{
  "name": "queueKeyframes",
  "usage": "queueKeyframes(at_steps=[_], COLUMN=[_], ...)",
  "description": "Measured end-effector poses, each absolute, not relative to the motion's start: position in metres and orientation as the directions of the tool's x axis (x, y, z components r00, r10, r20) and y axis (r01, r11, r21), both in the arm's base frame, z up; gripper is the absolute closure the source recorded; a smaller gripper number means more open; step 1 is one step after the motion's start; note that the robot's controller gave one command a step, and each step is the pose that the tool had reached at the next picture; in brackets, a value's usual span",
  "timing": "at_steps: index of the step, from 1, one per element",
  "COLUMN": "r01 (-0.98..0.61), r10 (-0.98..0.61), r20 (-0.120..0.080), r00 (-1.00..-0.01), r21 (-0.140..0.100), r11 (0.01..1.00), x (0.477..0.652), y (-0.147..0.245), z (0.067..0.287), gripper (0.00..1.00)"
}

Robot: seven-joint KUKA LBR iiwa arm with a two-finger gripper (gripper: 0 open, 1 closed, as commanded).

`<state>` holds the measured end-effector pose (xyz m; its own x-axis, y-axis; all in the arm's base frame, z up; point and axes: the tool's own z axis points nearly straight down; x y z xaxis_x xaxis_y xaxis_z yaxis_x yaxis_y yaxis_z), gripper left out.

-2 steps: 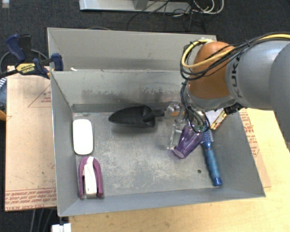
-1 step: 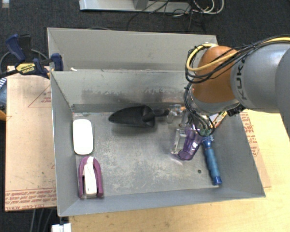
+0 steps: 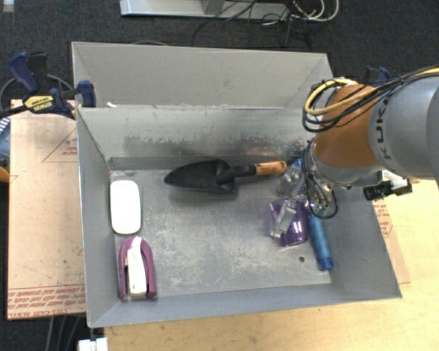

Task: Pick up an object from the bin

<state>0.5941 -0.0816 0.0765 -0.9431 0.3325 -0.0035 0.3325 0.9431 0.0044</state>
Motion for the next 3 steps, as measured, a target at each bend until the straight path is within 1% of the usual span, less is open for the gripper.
queueKeyframes(at_steps=[1,2,3], r01=[0.275,0.424,0.423], r10=[0.275,0.424,0.423], r20=[0.002,0.009,0.008], r00=[-0.961,-0.906,-0.906], r21=[0.004,0.028,0.028], r11=[0.961,0.905,0.906], x=[0.587,0.589,0.589], y=[-0.090,-0.118,-0.117], z=[0.070,0.071,0.071], gripper=[0.00,0.00,1.00])
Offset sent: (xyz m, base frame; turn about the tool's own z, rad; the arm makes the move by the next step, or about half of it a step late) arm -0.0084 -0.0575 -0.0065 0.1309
